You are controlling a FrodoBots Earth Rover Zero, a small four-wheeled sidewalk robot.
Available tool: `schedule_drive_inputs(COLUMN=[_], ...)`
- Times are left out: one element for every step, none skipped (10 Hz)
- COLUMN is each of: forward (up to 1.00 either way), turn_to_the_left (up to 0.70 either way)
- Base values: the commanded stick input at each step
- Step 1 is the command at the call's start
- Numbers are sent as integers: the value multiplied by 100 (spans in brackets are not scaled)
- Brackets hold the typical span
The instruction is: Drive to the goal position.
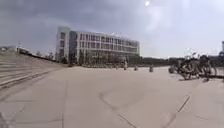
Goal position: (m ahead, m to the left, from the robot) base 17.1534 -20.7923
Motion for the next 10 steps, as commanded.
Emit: schedule_drive_inputs(forward=[100,100,100,100,100,100,100,100,100,100], turn_to_the_left=[0,0,0,0,0,0,0,0,0,0])
